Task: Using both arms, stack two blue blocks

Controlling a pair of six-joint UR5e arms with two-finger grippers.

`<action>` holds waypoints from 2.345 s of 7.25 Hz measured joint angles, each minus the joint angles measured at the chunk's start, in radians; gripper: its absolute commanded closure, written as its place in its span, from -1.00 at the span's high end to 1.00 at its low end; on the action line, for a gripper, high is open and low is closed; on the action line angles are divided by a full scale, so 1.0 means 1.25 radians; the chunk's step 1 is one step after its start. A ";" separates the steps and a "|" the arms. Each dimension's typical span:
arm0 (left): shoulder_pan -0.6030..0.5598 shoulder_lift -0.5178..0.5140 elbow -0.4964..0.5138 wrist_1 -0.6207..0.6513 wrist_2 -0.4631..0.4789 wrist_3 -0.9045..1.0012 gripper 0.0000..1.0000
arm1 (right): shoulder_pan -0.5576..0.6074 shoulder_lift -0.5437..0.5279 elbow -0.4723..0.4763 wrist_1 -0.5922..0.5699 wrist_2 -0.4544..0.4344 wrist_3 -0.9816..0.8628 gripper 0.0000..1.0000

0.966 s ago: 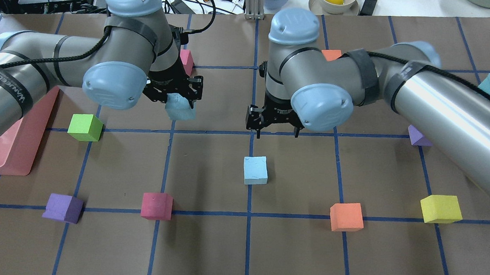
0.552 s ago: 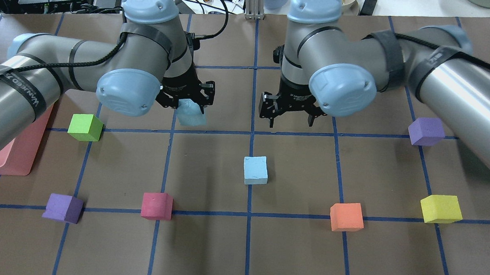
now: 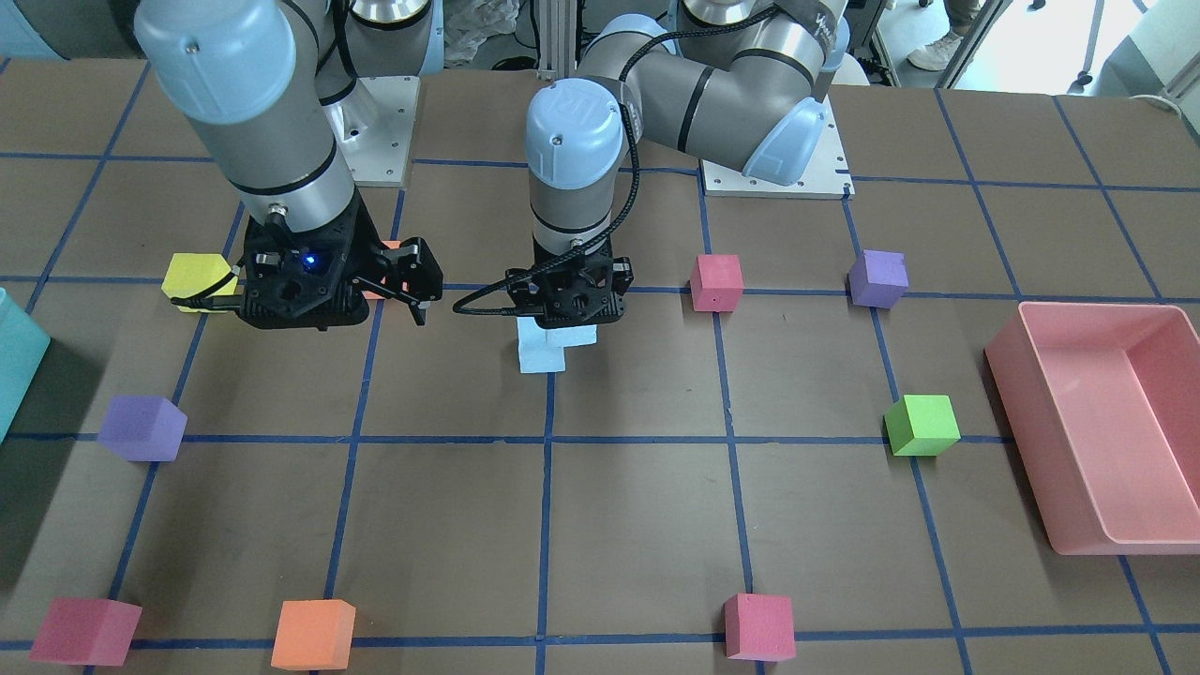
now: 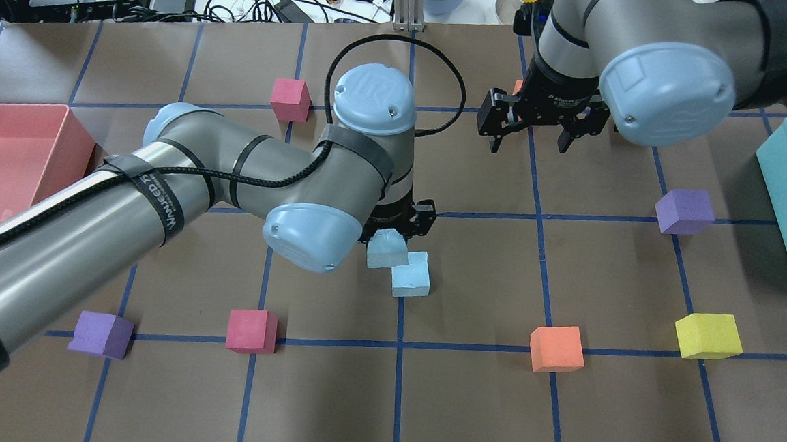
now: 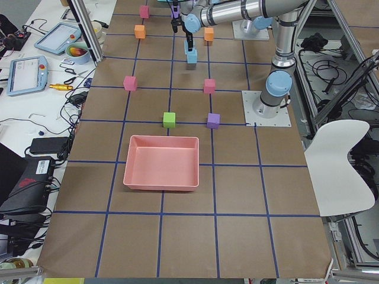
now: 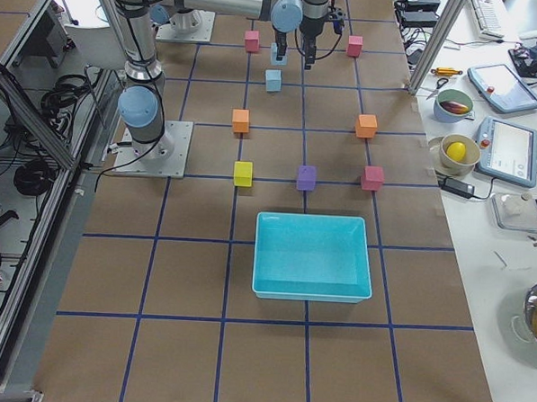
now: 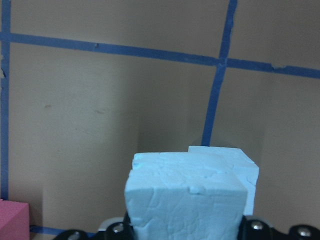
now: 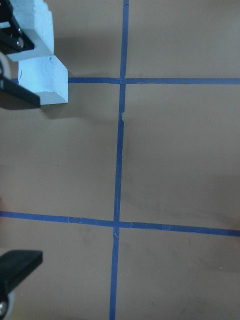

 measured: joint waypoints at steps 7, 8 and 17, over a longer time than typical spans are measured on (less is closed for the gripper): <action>-0.046 -0.045 0.001 0.055 -0.010 -0.013 -1.00 | -0.006 -0.059 -0.019 0.168 -0.029 0.000 1.00; -0.046 -0.042 0.001 0.064 -0.007 -0.011 -1.00 | -0.011 -0.061 -0.019 0.178 -0.033 -0.001 1.00; -0.046 -0.044 -0.040 0.096 -0.010 -0.020 1.00 | -0.087 -0.109 -0.016 0.208 -0.032 -0.004 1.00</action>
